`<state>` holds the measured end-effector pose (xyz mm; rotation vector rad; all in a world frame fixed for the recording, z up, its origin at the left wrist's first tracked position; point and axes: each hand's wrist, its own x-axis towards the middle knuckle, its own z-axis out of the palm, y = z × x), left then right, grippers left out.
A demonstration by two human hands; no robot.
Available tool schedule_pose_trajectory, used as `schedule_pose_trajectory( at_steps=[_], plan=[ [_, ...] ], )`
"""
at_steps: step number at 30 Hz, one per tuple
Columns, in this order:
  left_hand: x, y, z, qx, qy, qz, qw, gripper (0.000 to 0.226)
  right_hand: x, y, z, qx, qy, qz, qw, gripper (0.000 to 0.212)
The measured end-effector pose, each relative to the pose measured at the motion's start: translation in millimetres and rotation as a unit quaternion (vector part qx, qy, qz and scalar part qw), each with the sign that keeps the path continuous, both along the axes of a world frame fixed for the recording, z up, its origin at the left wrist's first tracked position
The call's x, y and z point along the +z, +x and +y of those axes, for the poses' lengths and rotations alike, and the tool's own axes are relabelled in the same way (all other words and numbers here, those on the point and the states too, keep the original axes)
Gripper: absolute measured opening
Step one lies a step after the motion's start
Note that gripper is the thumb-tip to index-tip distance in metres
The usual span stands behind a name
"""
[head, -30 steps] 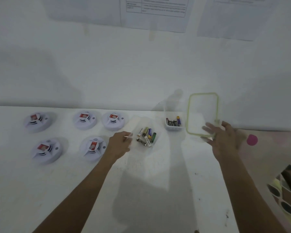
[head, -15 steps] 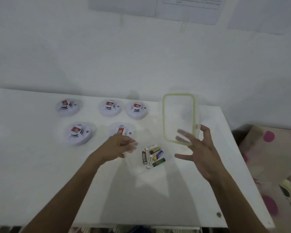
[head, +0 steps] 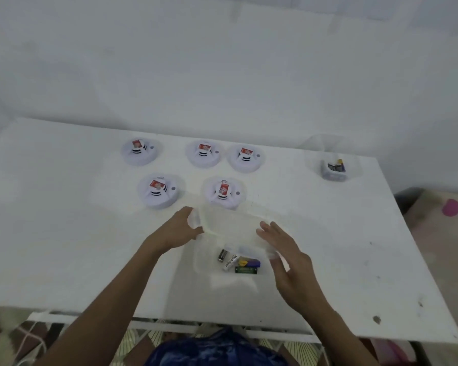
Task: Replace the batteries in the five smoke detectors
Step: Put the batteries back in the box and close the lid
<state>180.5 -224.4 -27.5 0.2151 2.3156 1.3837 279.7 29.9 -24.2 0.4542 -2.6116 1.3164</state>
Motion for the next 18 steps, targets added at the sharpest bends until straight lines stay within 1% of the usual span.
schedule_pose_trajectory(
  at_steps=[2,3,5,7,9,10,13,16,18],
  plan=[
    [-2.3,4.5,-7.2,0.016,0.003,0.066,0.998,0.025,-7.0,2.3,-3.0,0.012,0.033,0.02,0.999,0.053],
    [-3.4,6.7,-10.4,0.043,0.012,0.085,0.995,0.026,-9.2,2.5,-3.9,0.014,0.044,0.025,0.999,0.054],
    [-0.1,14.9,-14.7,0.14,0.055,0.065,0.986,0.023,-12.4,2.1,-4.0,0.016,0.062,0.033,0.997,0.058],
    [5.6,25.6,-17.2,0.201,0.106,0.011,0.974,0.023,-15.6,0.9,-2.4,0.03,0.089,0.046,0.995,0.059],
    [9.3,35.3,-19.6,0.202,0.127,-0.023,0.971,0.021,-18.7,0.5,0.2,0.051,0.12,0.051,0.99,0.054],
    [9.4,39.4,-20.1,0.197,0.123,-0.025,0.972,0.017,-19.9,1.1,1.3,0.059,0.135,0.053,0.988,0.05],
    [3.1,48.2,-18.4,0.199,0.091,-0.013,0.976,0.01,-21.4,5.2,3.3,0.072,0.166,0.05,0.982,0.047],
    [-2.7,51.8,-14.9,0.198,0.059,0.011,0.978,0.012,-20.4,8.9,4.2,0.072,0.186,0.047,0.979,0.05],
    [-3.7,52.3,-13.0,0.194,0.045,0.02,0.98,0.014,-20.1,10.7,5.0,0.068,0.191,0.046,0.978,0.047]
  ],
)
